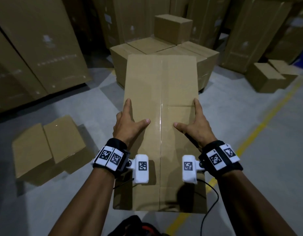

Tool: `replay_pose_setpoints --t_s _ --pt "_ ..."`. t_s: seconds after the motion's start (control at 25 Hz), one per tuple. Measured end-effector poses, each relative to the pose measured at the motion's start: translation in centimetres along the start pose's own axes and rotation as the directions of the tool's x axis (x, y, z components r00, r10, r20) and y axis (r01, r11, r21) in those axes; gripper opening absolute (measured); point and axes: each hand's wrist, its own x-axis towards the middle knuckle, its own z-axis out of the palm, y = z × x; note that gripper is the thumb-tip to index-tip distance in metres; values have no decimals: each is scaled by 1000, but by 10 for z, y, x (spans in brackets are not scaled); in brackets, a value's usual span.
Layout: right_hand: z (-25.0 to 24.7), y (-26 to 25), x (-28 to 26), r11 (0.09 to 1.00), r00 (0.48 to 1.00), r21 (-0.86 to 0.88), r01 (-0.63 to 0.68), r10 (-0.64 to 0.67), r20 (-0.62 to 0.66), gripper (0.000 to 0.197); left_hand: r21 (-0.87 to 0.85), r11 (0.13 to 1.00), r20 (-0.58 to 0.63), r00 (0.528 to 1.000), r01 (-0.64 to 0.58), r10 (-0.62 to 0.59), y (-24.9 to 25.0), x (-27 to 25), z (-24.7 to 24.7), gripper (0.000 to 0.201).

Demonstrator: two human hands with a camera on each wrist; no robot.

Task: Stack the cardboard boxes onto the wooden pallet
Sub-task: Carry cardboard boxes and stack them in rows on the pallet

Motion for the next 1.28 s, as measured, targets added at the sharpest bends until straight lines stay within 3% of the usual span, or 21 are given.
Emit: replay_pose_setpoints --t_s 0.2,0.56,0.76,1.0,1.28 --pt "-39 21 86 999 998 -39 -29 26 -59 116 -17 999 60 998 -30 31 35 82 67 103" --pt "-91 30 314 993 983 5 -117 117 -143 120 -84 995 143 987 -59 70 122 295 185 101" --pt "-128 31 422 992 978 -4 -128 126 -165 122 -145 986 169 980 -81 106 175 387 238 101" --pt "-169 59 552 994 988 18 -110 112 -106 120 -142 989 143 987 -50 71 213 482 316 102" --pt "-252 73 751 998 998 49 -42 40 45 117 -71 997 9 1000 13 -12 301 608 427 104"
